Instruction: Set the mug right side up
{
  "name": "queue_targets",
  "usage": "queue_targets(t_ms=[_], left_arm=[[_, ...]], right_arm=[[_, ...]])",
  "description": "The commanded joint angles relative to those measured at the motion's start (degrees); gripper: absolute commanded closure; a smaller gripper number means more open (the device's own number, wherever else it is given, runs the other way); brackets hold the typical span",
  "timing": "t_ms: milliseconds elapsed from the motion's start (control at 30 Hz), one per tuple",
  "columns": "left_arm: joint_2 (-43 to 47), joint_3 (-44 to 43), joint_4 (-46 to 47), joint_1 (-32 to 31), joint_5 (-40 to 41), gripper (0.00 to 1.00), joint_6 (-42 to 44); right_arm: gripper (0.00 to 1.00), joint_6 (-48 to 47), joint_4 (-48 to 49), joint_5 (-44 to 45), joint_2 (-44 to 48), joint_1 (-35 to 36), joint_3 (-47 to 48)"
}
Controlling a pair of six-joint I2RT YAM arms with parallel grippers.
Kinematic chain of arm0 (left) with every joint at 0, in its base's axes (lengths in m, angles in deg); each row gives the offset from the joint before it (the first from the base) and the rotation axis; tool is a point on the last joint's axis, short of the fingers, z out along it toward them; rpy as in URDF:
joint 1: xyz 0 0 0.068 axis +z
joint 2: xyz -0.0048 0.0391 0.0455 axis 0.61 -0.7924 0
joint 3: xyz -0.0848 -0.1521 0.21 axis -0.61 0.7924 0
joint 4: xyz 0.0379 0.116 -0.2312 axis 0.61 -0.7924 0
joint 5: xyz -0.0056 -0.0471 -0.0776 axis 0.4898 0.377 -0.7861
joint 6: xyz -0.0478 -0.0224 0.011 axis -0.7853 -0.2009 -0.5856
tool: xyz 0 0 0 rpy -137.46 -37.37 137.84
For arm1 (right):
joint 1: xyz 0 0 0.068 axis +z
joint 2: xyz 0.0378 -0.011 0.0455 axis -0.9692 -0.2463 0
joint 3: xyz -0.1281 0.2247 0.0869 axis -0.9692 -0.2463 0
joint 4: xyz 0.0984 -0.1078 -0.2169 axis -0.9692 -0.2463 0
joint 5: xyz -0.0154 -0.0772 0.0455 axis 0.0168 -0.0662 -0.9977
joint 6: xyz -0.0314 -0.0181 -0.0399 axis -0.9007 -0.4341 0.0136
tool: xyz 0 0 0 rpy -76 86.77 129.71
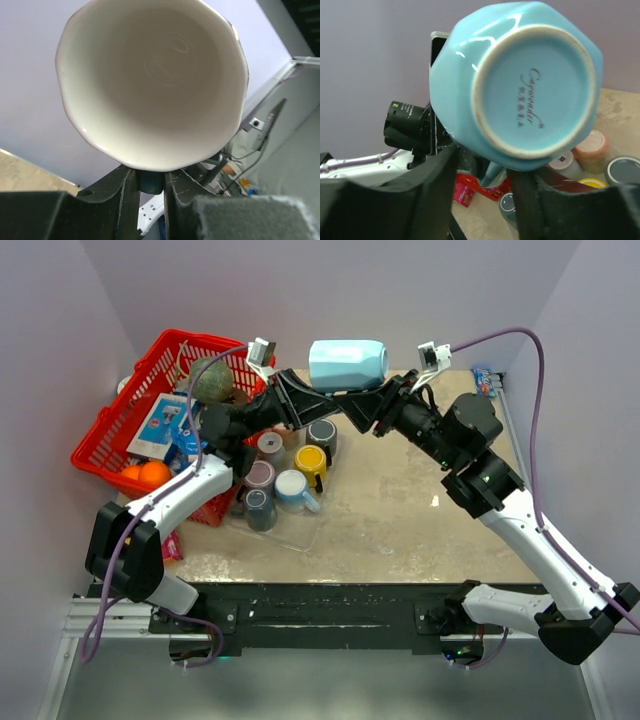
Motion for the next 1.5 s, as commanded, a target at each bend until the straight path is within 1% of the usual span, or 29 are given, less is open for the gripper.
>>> queue_targets(t_ms=[0,33,133,167,200,233,267,300,333,367,400,433,467,533,600,667,700,900,1033,1067,1100,1133,1167,1267,1333,1467], left_arm=[[3.86,-2.63,-14.2,-0.3,3.87,1.0,13.96],[4.04,-2.9,-17.79,-0.3,4.04,1.0,15.39],[4.21,-4.13,-23.69,-0.47,5.45,1.0,19.7],[4.13,-4.83,-25.37,-0.56,6.32,1.0,20.58],[3.86,-5.27,-27.04,-0.73,6.85,1.0,22.77],[3.69,-5.88,-30.8,-0.91,7.47,1.0,24.01],[3.34,-7.28,-32.83,-1.09,8.78,1.0,25.32],[2.73,-7.99,-34.51,-1.61,9.4,1.0,28.56],[2.63,-8.52,-37.74,-2.14,10.45,1.0,30.33],[2.54,-9.31,-39.08,-2.75,13.16,1.0,32.09],[2.02,-9.93,-40.49,-4.06,14.49,1.0,35.58],[1.49,-10.89,-44.5,-4.68,15.98,1.0,37.27],[0.79,-12.99,-46.37,-5.21,18.35,1.0,39.03],[-1.23,-14.59,-50.23,-7.14,20.91,1.0,43.6],[-3.59,-16.52,-51.92,-9.52,25.12,1.0,47.9],[-5.71,-18.62,-54.38,-11.53,29.94,1.0,50.29],[-8.15,-19.51,-55.26,-12.16,31.36,1.0,52.04],[-19.42,-27.15,-60.01,-15.59,42.52,1.0,57.24],[-26.97,-33.38,-62.47,-16.64,48.15,1.0,58.82],[-30.03,-36.79,-63.0,-16.73,50.34,1.0,59.26],[-31.54,-38.66,-65.52,-16.91,51.23,1.0,59.35],[-33.12,-40.68,-66.68,-16.91,53.42,1.0,59.26],[-36.01,-44.44,-67.56,-17.08,54.48,1.0,59.44],[-41.64,-51.3,-71.6,-17.26,57.99,1.0,59.44],[-43.94,-54.65,-74.16,-17.35,60.19,1.0,59.53],[-47.02,-55.2,-75.04,-17.79,63.19,1.0,60.58]], right_arm=[[0.37,-0.3,-2.38,8.27,2.17,0.28,-0.42],[0.34,-0.21,-3.17,9.5,2.18,0.36,-0.59],[0.2,0.23,-6.51,13.98,2.53,0.28,-1.12],[0.18,1.01,-8.95,17.65,2.44,0.36,-1.21],[0.16,1.45,-10.37,19.43,2.53,0.28,-1.47],[0.13,1.89,-11.86,21.88,2.79,0.36,-1.65],[0.11,3.64,-15.62,24.34,2.79,0.37,-1.74],[0.1,4.79,-17.92,30.02,3.05,0.28,-1.74],[0.08,5.67,-20.12,32.17,3.32,0.28,-1.91],[0.07,6.89,-23.44,34.02,3.41,0.28,-2.09],[0.06,8.04,-25.39,38.12,3.67,0.28,-2.35],[0.06,9.27,-27.33,39.99,4.19,0.28,-2.53],[0.06,11.54,-31.17,41.84,4.55,0.36,-2.7],[0.05,13.66,-34.36,45.44,5.42,0.37,-3.14],[0.05,15.77,-37.0,46.77,6.39,0.28,-4.11],[0.04,17.27,-38.68,48.01,7.88,0.28,-4.64],[0.04,17.63,-39.21,48.27,8.41,0.28,-4.99],[0.04,19.47,-44.56,49.85,11.31,0.28,-5.08],[0.04,20.61,-47.46,50.82,13.33,0.28,-5.52],[0.04,20.7,-47.91,51.0,13.69,0.36,-5.6],[0.04,20.7,-48.26,51.08,14.39,0.28,-5.52],[0.04,20.88,-48.96,51.26,14.65,0.36,-5.52],[0.04,20.88,-49.4,51.26,14.83,0.28,-5.34],[0.04,21.58,-50.89,51.26,15.8,0.37,-5.34],[0.04,22.02,-51.6,51.52,16.58,0.28,-5.69],[0.04,22.64,-52.39,52.05,17.82,0.36,-6.66]])
